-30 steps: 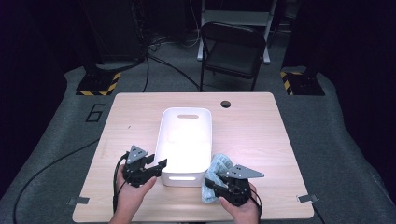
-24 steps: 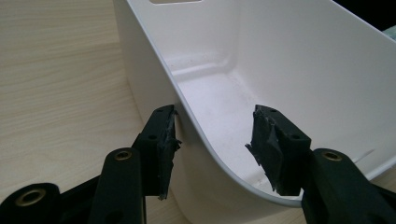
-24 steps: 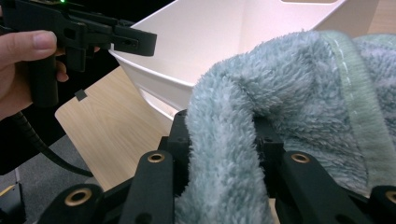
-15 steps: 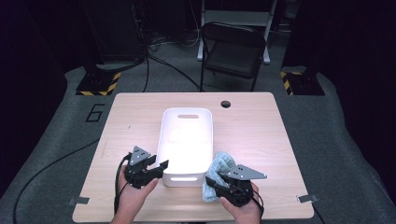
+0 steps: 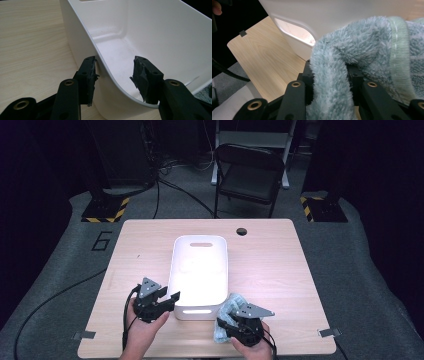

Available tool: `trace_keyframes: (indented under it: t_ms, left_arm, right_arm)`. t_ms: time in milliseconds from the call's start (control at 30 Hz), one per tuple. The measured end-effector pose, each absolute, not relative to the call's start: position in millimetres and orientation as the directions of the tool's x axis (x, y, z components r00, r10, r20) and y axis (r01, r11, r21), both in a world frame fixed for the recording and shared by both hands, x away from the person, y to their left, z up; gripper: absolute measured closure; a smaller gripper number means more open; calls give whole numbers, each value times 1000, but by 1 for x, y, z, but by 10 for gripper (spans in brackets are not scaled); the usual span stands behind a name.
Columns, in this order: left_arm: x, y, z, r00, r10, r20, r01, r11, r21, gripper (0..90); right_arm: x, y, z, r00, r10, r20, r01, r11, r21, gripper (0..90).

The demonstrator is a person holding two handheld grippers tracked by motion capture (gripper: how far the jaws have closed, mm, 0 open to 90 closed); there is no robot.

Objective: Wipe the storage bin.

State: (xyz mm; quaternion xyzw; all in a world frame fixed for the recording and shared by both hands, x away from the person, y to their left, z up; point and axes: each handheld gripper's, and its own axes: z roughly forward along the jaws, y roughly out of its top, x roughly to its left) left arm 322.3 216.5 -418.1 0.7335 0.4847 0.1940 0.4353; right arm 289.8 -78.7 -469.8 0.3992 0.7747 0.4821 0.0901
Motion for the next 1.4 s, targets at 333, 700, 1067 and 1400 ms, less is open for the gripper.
trace_keyframes:
  t_ms: [333,700,1067,1400]
  left_arm:
    - [322,217,-418,464,877,-124,539,-168,825,536]
    - [321,212,-418,458,881,-122,537,-165,827,529]
    - [316,208,-416,448,888,-102,542,-179,821,518]
    - [314,206,-416,444,889,-114,546,-167,821,515]
  right_arm:
    - [306,-82,-504,-617,729,297,632,234,738,678]
    - [307,-87,-497,-603,731,319,642,208,738,673]
    - [294,-93,-458,-630,728,270,545,167,822,670]
    - [284,-95,-429,-663,709,242,470,143,871,671]
